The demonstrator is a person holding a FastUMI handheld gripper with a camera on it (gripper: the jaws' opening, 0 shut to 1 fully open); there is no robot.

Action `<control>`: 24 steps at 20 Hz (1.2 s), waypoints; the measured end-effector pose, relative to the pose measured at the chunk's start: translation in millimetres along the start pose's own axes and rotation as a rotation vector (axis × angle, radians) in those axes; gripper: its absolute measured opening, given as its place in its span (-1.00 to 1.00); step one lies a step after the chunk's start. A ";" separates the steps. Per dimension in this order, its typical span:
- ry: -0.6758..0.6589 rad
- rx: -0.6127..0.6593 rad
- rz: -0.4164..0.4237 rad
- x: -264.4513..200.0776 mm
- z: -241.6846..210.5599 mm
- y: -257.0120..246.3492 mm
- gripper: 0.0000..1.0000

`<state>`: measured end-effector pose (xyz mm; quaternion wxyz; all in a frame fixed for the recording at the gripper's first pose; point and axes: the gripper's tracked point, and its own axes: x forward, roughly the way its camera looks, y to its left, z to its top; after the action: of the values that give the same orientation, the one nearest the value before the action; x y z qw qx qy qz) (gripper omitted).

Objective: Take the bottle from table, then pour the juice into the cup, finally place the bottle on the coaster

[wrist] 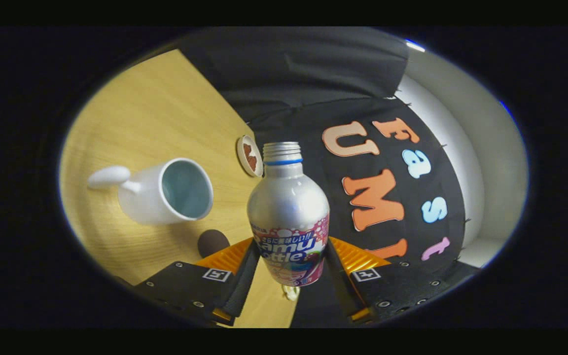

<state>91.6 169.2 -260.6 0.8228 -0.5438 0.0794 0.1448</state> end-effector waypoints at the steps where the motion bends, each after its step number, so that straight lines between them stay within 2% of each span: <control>1: -0.004 0.082 0.007 -0.3 3.6 -5.3 0.48; 4: -0.016 0.312 0.017 3.0 5.1 -18.4 0.48; 13: -0.009 0.878 0.040 19.9 -14.9 -41.0 0.49; 19: 0.009 1.095 0.114 39.5 -22.7 -19.6 0.49; 24: 0.067 1.179 0.144 55.3 -38.8 2.7 0.49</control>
<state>144.1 143.0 -294.3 0.9711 0.0073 0.2090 0.1146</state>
